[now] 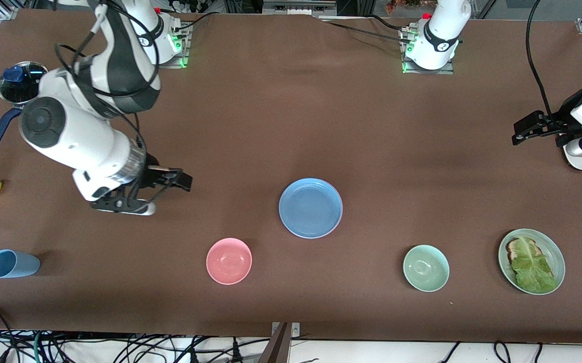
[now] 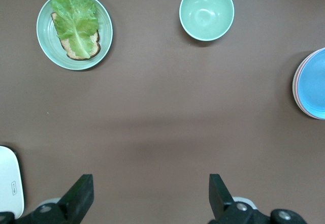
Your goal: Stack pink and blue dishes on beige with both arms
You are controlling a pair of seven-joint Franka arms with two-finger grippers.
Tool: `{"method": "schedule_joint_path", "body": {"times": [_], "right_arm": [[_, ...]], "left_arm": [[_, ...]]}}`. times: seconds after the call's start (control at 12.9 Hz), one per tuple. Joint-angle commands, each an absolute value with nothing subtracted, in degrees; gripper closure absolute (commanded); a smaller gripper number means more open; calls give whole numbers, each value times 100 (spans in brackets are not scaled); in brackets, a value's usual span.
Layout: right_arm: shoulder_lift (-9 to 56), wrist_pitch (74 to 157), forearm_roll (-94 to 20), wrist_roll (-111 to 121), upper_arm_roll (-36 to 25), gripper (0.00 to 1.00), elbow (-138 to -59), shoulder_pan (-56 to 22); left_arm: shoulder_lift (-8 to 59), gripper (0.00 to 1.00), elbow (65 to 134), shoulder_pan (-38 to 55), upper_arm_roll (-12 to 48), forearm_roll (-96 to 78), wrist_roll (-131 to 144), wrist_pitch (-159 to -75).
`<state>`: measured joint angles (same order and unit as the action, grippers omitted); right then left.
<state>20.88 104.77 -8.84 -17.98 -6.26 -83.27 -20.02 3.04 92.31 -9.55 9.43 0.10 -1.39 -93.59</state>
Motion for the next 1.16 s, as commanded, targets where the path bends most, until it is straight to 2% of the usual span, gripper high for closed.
{"method": "schedule_joint_path", "body": {"times": [0.0, 0.31, 0.62, 1.08], "right_arm": [[1153, 10101, -511, -1146, -501, 0, -8991, -1470], [871, 9520, -248, -677, -449, 0, -8965, -1046], [502, 9053, -158, -397, -1, 0, -8982, -441], [659, 8763, -79, -343, 17, 0, -8640, -440]], "left_arm": [[396, 0, 9114, -949, 958, -88, -79, -9430], [396, 0, 9114, -941, 958, -88, -79, -9439], [404, 0, 9114, -940, 958, -88, -79, -9439], [396, 0, 9114, -940, 958, -88, -79, -9439]]}}
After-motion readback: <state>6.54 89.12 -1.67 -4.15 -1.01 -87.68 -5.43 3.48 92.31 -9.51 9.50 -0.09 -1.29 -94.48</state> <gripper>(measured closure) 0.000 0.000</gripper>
